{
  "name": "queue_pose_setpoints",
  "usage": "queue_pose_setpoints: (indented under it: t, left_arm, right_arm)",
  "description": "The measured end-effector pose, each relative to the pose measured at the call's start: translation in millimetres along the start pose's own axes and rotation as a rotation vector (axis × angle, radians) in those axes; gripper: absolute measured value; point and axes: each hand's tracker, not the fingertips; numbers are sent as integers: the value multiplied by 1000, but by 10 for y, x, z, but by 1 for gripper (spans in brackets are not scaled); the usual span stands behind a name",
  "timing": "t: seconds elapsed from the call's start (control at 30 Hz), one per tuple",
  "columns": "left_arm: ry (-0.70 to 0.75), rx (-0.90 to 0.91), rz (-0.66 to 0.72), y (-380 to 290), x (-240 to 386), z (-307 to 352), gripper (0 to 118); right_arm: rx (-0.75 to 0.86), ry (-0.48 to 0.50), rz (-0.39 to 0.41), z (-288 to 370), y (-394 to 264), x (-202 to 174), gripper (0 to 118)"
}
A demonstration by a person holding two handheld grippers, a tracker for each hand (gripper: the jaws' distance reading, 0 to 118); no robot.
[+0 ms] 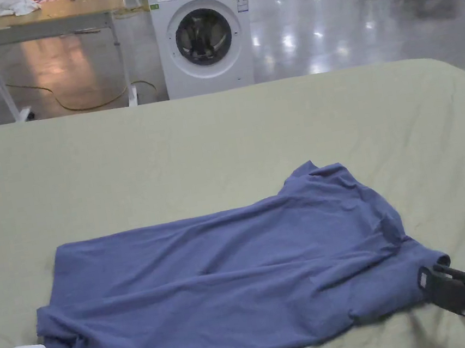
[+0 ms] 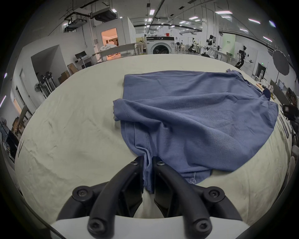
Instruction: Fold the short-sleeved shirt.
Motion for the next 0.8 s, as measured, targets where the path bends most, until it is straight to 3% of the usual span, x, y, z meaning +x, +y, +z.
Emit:
queue_pose_setpoints:
  t: [0.07,0.1,0.13,0.17,0.23,0.33,0.43,0.5,0.57,0.8]
  left_arm:
    - [0,-1,0,1,10,7,10]
    - [0,0,1,-2,8,9,10]
    - [0,2,3,-5,6,11,10]
    - [1,2,2,-8,-5,5,10]
    - [2,1,-1,-6,-7,4,10]
    - [-3,-4,-9,5,-29,12,9]
    - [-39,16,-1,4,-122,112,5]
    - [-102,50,144,40,-284,311,4]
    - [-172,135,299,18,-467,584,4]
    - [-139,105,271,-552,-570,1223,4]
  right_arm:
    - [-75,14,-51,-278,12,53,51]
    - [-115,24,-49,-369,-9,48,40]
    - [-139,41,-32,-445,-47,30,19]
    - [-136,57,7,-490,-99,-10,11]
    - [-131,32,39,-529,-156,-91,10]
    - [-135,26,-63,-501,-89,-24,9]
    - [-99,-44,64,-336,-91,-63,9]
    - [-74,-40,122,-136,-107,-86,9]
    - [-43,26,43,59,-134,29,9]
    - [-58,22,32,757,-491,287,9]
